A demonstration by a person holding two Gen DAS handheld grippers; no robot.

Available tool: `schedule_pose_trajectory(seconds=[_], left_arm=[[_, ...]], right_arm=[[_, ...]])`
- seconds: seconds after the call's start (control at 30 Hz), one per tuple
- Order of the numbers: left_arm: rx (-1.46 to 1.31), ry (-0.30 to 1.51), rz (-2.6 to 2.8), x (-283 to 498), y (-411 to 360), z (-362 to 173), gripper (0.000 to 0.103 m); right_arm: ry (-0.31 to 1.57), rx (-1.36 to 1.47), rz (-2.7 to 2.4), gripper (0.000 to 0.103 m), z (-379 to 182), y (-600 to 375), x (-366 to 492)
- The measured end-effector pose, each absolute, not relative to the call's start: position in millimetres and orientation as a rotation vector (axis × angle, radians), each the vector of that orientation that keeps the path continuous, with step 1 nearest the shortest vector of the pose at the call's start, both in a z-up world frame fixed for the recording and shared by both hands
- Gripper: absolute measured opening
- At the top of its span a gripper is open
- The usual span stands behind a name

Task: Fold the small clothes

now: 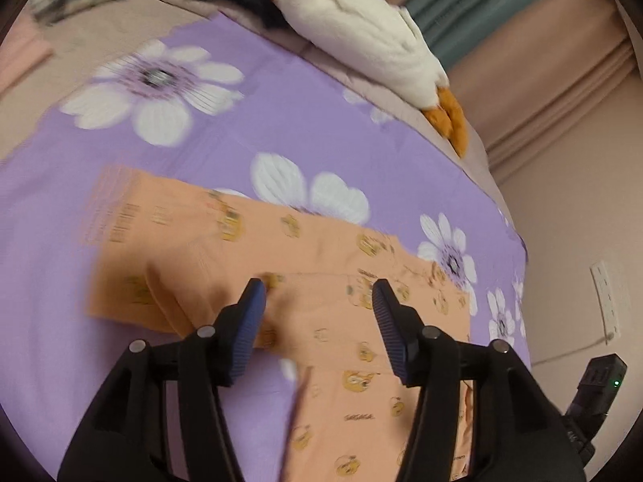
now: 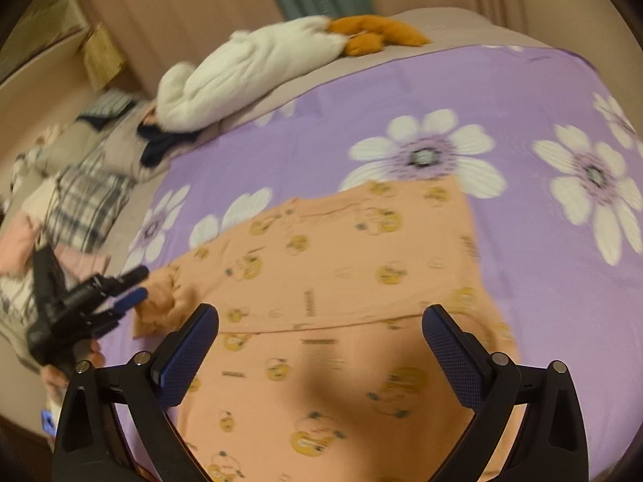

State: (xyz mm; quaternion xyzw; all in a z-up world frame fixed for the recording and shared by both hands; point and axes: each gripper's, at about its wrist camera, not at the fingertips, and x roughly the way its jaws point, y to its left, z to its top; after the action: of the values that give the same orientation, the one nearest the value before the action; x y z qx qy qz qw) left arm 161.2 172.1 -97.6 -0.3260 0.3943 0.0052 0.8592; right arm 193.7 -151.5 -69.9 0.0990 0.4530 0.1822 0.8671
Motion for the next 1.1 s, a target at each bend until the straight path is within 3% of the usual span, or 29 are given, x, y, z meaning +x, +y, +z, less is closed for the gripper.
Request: schedule_pose_trajectory(seconds=[0.23, 0.37, 0.77, 0.83, 0.93, 1.0, 1.1], left_arm=[[-0.671, 0.793, 0.276, 93, 226, -83, 0.056], [-0.688, 0.812, 0.380, 63, 249, -93, 0.055], [-0.795, 0.849, 0.435, 20, 274, -117, 0.055], [-0.794, 0.850, 0.432, 18, 273, -117, 0.055], [-0.795, 0.856, 0.420, 18, 272, -120, 0.055], [-0.789, 0.863, 0.412, 19, 271, -122, 0.055], [-0.794, 0.870, 0.402, 22, 269, -126, 0.055]], right_arm=[[0.984, -0.011, 0.575, 0.094, -78, -43, 193], [0.988, -0.149, 0.691, 0.082, -86, 26, 185], [1.064, -0.401, 0.734, 0.080, -138, 151, 199], [1.092, -0.413, 0.720, 0.075, -151, 158, 205], [1.104, -0.419, 0.707, 0.062, -160, 161, 212], [1.086, -0.409, 0.716, 0.038, -157, 158, 214], [1.104, -0.355, 0.722, 0.012, -152, 146, 222]])
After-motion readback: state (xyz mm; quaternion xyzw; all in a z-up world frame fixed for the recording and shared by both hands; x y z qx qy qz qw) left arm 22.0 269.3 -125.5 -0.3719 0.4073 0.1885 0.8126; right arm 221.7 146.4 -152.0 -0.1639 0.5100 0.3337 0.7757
